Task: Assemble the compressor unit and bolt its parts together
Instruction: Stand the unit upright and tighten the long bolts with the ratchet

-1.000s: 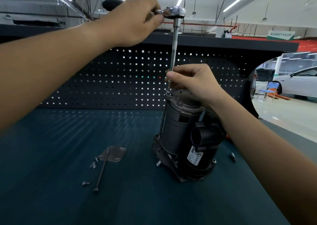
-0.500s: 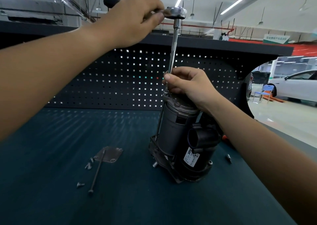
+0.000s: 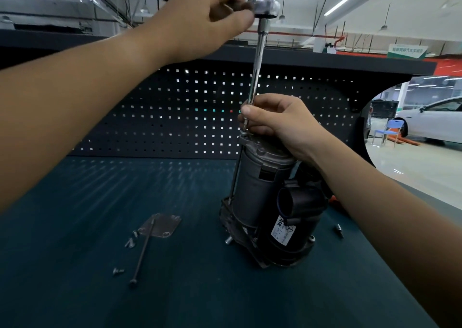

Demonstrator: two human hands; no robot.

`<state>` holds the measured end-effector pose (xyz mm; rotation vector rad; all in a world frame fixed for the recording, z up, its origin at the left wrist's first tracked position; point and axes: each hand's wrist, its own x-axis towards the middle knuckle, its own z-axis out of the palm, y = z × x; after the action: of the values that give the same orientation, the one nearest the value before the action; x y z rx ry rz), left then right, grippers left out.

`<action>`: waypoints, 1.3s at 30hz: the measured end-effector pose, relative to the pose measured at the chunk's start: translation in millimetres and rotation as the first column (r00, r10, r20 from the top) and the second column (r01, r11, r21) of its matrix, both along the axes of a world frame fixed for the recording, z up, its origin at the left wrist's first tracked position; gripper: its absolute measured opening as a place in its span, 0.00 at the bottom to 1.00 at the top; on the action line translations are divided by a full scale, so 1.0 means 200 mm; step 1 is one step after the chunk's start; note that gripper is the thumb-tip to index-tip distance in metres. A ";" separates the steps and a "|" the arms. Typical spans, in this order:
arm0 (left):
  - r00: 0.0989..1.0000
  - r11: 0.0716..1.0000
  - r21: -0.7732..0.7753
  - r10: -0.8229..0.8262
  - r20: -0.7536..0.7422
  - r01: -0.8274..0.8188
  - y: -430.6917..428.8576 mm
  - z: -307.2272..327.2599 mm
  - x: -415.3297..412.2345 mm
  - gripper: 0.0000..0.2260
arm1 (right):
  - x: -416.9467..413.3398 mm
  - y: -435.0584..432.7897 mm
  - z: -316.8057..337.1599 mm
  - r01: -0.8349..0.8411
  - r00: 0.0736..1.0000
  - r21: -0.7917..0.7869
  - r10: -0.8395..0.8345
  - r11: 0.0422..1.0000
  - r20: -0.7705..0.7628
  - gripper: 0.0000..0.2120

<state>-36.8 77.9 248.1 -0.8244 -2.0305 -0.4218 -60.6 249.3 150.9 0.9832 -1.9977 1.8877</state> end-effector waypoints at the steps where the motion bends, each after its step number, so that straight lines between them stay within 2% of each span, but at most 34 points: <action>1: 0.998 0.999 0.007 -0.049 0.032 0.049 0.01 0.00 0.00 0.14 | 0.00 0.00 0.00 -0.001 1.000 0.003 0.001 1.000 0.002 0.03; 5: 0.959 0.973 0.132 -0.213 0.187 0.191 0.08 -0.01 0.01 0.12 | 0.00 0.00 0.00 0.027 1.000 0.036 -0.027 0.999 -0.009 0.03; 8: 0.901 0.950 0.264 -0.256 0.349 0.168 0.11 -0.01 -0.03 0.19 | 0.00 -0.01 0.00 0.065 0.998 0.049 -0.064 0.997 -0.027 0.05; 10: 0.811 0.900 0.377 -0.383 0.442 0.220 0.11 -0.01 -0.04 0.21 | -0.01 -0.01 0.01 0.086 0.996 0.057 -0.084 0.995 -0.036 0.05; 12: 0.687 0.808 0.518 -0.547 0.478 0.283 0.12 -0.01 -0.04 0.22 | -0.01 -0.02 0.01 0.103 0.994 0.072 -0.099 0.992 -0.049 0.05; 15: 0.495 0.630 0.697 -0.751 0.436 0.342 0.15 -0.02 -0.02 0.14 | -0.01 -0.02 0.00 0.106 0.993 0.076 -0.102 0.991 -0.057 0.05; 17: 0.429 0.564 0.751 -0.805 0.409 0.343 0.18 -0.02 0.00 0.13 | 0.00 -0.01 0.00 0.081 0.996 0.071 -0.079 0.994 -0.035 0.05; 21: 0.458 0.562 0.754 -0.799 0.389 0.340 0.24 -0.03 -0.01 0.14 | 0.00 0.00 0.03 0.024 0.993 0.012 -0.026 1.000 0.119 0.16; 23: 0.428 0.572 0.735 -0.804 0.413 0.364 0.26 -0.02 -0.01 0.14 | 0.00 0.00 0.04 0.018 0.984 -0.012 -0.016 1.000 0.180 0.22; 26: 0.417 0.598 0.724 -0.788 0.453 0.344 0.27 0.00 -0.01 0.13 | 0.01 0.01 0.04 0.024 0.973 -0.063 -0.009 0.998 0.230 0.25; 29: 0.504 0.629 0.715 -0.744 0.439 0.306 0.29 0.00 -0.01 0.12 | 0.01 0.00 0.04 0.035 0.971 -0.082 -0.014 0.996 0.237 0.25; 33: 0.727 0.756 0.577 -0.579 0.369 0.310 0.33 -0.04 0.03 0.13 | 0.01 -0.01 0.04 0.064 0.970 -0.113 -0.035 0.992 0.242 0.24; 36: 0.781 0.822 0.460 -0.516 0.352 0.336 0.34 -0.07 0.07 0.10 | 0.00 0.00 0.04 0.068 0.970 -0.070 -0.050 0.995 0.237 0.25; 39: 0.823 0.853 0.422 -0.461 0.331 0.308 0.34 -0.07 0.08 0.06 | 0.00 0.00 0.04 0.016 0.981 -0.027 -0.010 1.000 0.195 0.20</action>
<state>-20.3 146.5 233.3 -0.9860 -2.0665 -1.2630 -59.8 249.6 157.9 0.8038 -2.0691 2.0707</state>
